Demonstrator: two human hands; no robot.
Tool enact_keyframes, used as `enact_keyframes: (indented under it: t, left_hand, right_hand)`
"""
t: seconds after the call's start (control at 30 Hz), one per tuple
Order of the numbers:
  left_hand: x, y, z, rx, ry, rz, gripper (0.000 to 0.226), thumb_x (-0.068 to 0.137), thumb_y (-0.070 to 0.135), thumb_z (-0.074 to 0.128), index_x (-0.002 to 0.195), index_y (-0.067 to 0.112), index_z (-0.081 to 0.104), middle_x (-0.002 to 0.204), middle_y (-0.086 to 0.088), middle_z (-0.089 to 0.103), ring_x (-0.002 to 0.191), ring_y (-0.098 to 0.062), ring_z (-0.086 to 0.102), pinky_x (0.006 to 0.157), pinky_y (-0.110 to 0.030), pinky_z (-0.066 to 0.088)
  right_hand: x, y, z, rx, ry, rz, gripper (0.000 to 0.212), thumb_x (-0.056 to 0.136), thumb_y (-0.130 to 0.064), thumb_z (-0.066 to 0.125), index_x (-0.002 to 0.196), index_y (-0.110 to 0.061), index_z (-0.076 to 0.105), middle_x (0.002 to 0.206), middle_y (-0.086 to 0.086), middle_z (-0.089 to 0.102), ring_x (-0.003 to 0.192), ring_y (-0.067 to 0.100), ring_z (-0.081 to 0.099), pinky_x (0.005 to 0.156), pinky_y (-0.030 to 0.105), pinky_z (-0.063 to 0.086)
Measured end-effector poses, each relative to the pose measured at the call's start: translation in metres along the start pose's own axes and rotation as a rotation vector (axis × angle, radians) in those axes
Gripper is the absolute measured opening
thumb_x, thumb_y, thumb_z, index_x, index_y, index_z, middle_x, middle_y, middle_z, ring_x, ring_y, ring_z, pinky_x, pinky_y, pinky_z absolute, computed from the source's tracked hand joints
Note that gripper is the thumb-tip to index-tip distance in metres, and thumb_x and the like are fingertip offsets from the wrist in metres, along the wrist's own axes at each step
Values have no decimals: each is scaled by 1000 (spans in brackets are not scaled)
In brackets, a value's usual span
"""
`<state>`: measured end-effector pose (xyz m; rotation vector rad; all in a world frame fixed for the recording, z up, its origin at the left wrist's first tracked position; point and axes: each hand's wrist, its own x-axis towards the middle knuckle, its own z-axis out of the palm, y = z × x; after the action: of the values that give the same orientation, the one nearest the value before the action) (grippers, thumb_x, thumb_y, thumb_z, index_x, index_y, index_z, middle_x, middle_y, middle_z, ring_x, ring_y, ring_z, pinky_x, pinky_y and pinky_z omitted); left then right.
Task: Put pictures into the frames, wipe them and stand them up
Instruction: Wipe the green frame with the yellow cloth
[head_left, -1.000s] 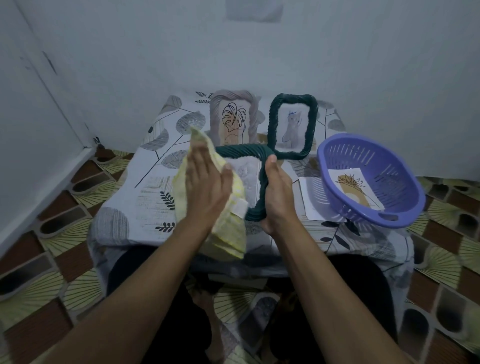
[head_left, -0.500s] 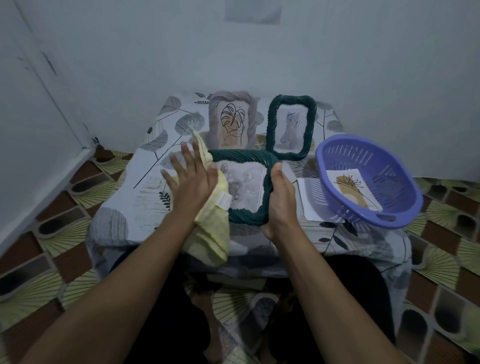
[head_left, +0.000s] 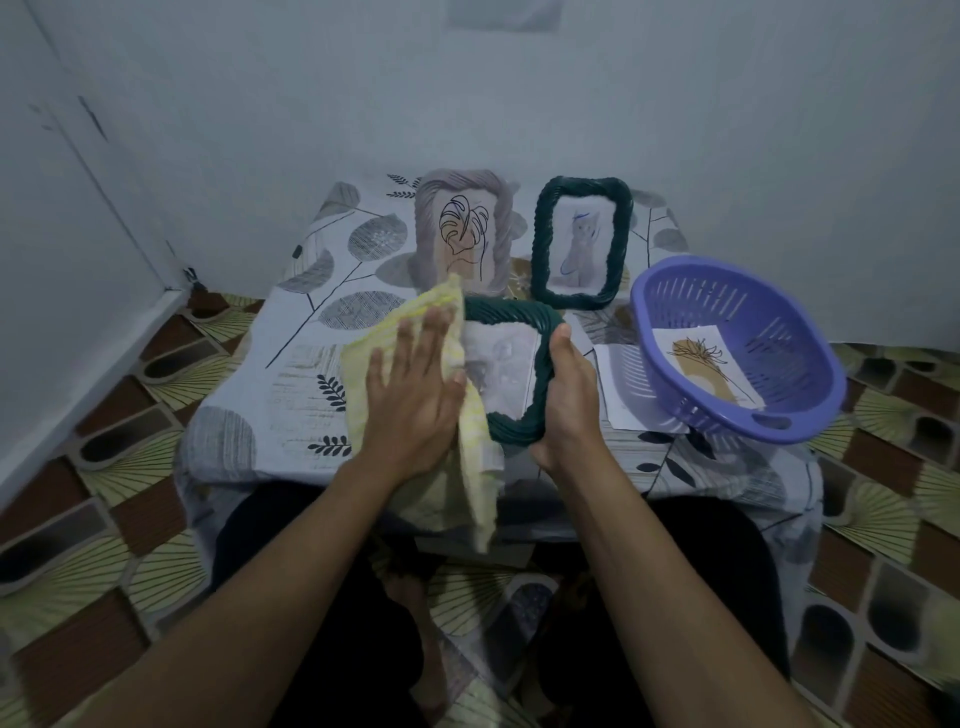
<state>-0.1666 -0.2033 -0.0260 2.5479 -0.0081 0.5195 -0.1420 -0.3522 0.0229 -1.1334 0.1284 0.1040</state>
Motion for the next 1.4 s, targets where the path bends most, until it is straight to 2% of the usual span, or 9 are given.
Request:
enact_keyframes:
  t: [0.2,0.4,0.53,0.77,0.93,1.0,1.13,1.23,1.4]
  left_hand:
    - [0,2,1,-561,187,-437,75,99,47,37,156,6,11,157,-17,27,145,-32,28,119,-42,24]
    - [3,29,3,-821,189,-735,65,102,43,44,155,17,18,141,-6,49,128,-26,49,106,-33,36]
    - [10,32,0,-982,286,-760,46,101,27,50,144,16,41,132,-5,60,117,-24,59,107,-46,45]
    - [19,17,-29,-852,286,-608,29,97,8,48,120,18,62,99,8,69,89,-12,65,70,-20,49]
    - [22,14,-43,-807,-11,-470,33,99,11,47,123,28,64,98,22,69,83,5,64,70,-14,47]
    - [20,17,-46,-747,-120,-388,38,104,15,42,136,30,55,112,25,62,92,14,58,77,-9,43]
    - [7,15,-26,-262,-258,-250,57,108,38,26,159,22,5,165,7,5,150,-14,12,119,-35,11]
    - [-16,20,0,117,-316,-123,65,99,52,1,155,24,-18,161,9,-28,150,-22,-23,120,-55,-9]
    - [-38,40,15,17,-271,165,66,95,49,1,155,28,-16,163,17,-19,150,-16,-24,117,-57,-18]
  right_hand:
    - [3,4,4,123,49,-14,46,107,-39,38,131,-6,59,125,14,69,117,31,65,103,55,49]
    - [-10,21,26,250,33,-54,43,109,-32,30,145,-14,45,133,9,63,121,23,62,104,40,50]
    - [-9,24,26,401,-77,7,41,109,-27,29,146,-12,42,138,12,59,125,27,59,106,44,48]
    - [1,3,-6,262,-154,194,29,99,-27,38,83,-13,58,76,5,67,70,21,63,62,28,51]
    - [4,1,-9,114,-268,314,57,105,-53,28,127,-12,62,122,14,70,109,31,68,97,46,52]
    - [4,4,-8,70,-239,337,58,105,-54,28,132,-14,60,125,13,69,113,31,67,99,47,52]
    - [12,8,-8,12,-103,231,54,106,-49,31,125,-11,64,118,15,72,106,34,70,93,52,56]
    - [22,13,-8,45,-6,178,54,104,-53,35,123,-12,66,116,13,73,107,34,69,98,54,53]
    - [21,21,-11,139,36,201,65,94,-67,43,127,-16,66,124,13,69,113,33,67,102,50,50]
